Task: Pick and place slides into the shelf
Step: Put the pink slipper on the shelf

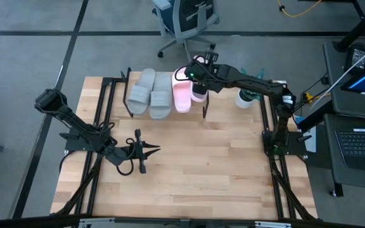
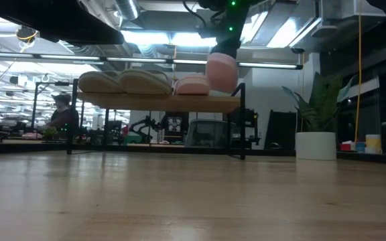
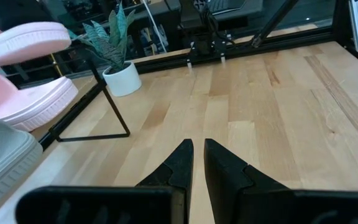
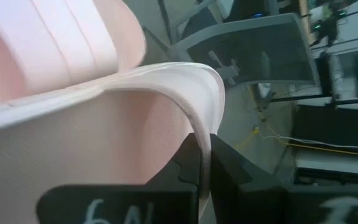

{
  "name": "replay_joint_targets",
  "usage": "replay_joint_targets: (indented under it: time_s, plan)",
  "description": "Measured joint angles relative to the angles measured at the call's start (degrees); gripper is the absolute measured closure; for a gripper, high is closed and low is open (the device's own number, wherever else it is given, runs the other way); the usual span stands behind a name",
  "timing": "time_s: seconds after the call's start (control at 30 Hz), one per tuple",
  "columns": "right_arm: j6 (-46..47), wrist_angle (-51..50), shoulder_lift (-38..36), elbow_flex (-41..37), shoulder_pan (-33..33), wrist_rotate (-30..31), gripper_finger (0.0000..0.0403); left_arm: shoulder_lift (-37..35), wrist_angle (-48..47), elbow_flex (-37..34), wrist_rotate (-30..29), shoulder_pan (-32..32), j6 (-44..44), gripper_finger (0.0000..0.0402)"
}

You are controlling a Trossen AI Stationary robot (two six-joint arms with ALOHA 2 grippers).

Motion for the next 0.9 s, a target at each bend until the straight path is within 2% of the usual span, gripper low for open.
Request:
replay_joint_targets:
  time_s: [0.57, 0.9]
  plan:
    - [0.9, -4.99, 0.06, -0.04, 0.01, -1.85, 0.0387, 0.0, 0.0, 0.0, 0.0, 0.02, -0.07, 0.0368]
    - [0.92, -2.71, 0.3, -1.05, 0.01, -10.24, 0.0387, 0.0, 0.0, 0.0, 0.0, 0.02, -0.07, 0.0368]
